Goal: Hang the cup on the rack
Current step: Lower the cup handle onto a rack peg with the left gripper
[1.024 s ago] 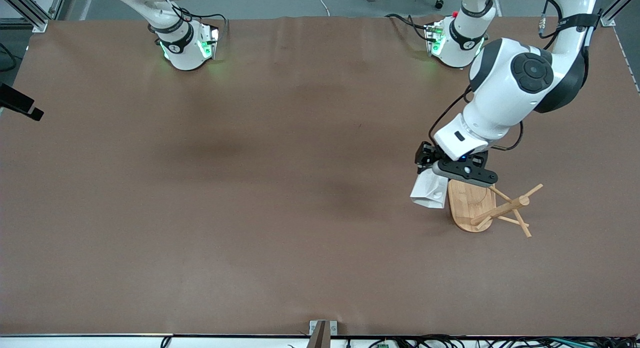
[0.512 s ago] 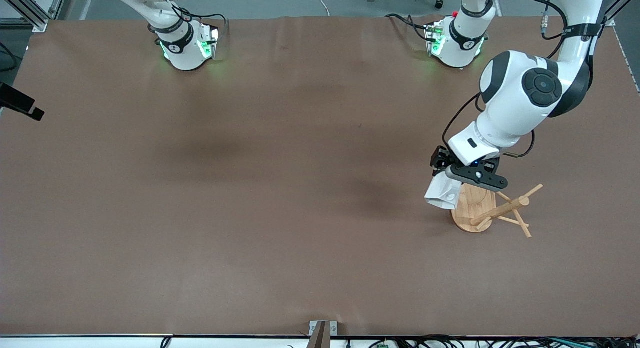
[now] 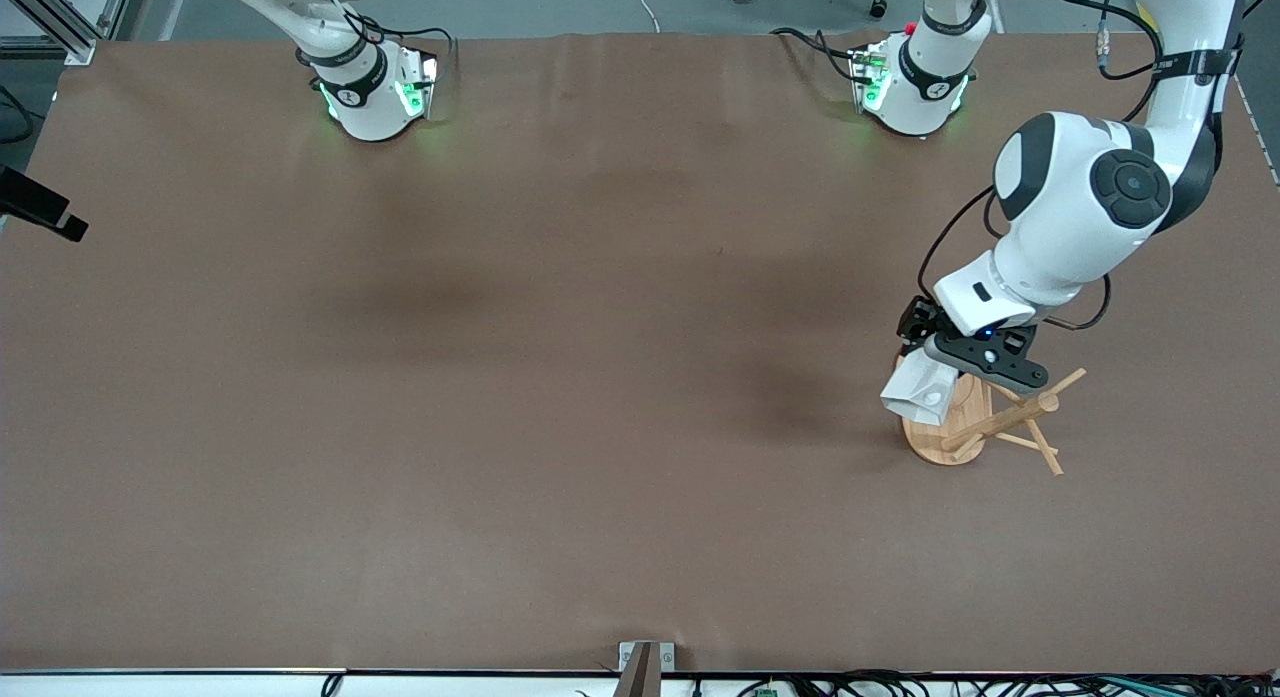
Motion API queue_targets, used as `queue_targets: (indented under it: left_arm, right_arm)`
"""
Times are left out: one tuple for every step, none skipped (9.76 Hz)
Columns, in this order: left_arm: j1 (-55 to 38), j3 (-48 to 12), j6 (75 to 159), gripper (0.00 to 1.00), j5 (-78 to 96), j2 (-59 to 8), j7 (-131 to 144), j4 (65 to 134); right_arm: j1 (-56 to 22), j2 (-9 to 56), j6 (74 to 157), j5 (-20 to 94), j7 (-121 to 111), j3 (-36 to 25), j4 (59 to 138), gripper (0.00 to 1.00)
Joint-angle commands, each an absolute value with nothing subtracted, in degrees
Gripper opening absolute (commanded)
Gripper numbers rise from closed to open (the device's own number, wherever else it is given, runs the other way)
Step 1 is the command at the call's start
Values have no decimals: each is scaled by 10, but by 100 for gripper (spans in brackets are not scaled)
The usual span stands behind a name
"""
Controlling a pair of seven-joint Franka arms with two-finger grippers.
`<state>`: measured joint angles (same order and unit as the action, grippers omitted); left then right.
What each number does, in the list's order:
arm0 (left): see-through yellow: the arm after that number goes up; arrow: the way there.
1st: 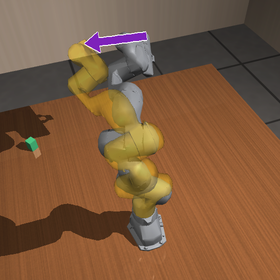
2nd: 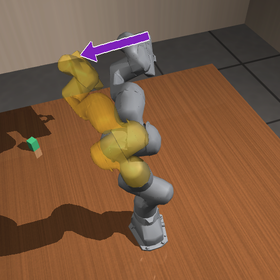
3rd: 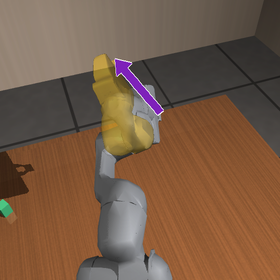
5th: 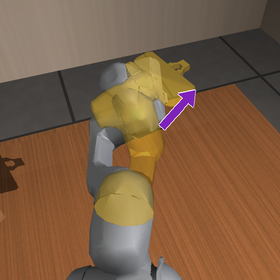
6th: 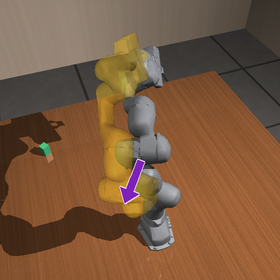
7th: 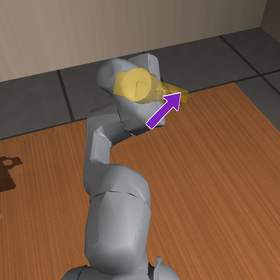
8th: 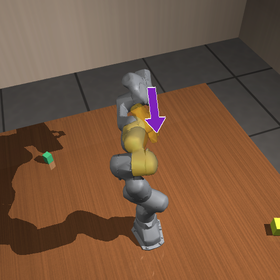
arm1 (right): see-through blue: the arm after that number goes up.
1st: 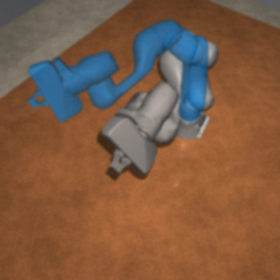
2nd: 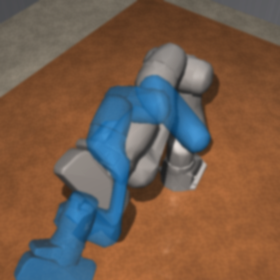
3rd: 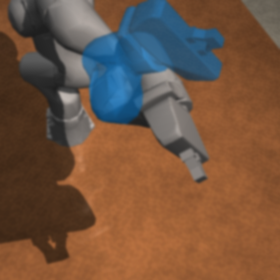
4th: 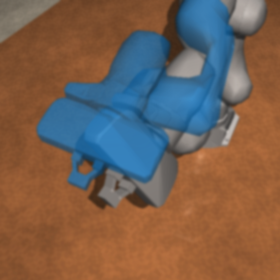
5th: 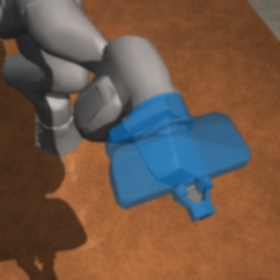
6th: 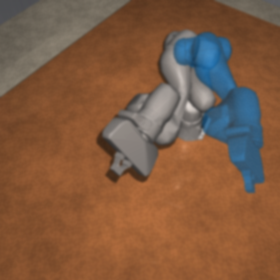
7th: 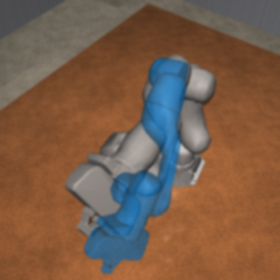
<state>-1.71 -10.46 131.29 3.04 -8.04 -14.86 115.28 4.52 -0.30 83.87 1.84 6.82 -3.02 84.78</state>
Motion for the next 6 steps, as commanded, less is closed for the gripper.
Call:
queue_targets:
  left_arm:
    - [-17,-94,1307,0,40,-73,-182,1175]
    - [-17,-91,1300,0,40,-70,-184,1174]
    - [-17,-91,1296,0,41,-67,-194,1174]
    - [-17,-82,1293,0,41,-65,-204,1173]
    - [-17,-79,1293,0,44,-65,-220,1173]
    - [-15,-78,1293,0,61,-66,-236,1173]
  right_arm:
    - [49,-3,834,11,78,-26,844,100]
    - [49,-4,834,11,78,-27,844,100]
    - [49,-3,834,11,78,-27,844,100]
    - [49,-3,834,11,78,-27,844,100]
    - [49,-4,834,11,78,-27,844,100]
    - [49,-3,834,11,78,-27,844,100]
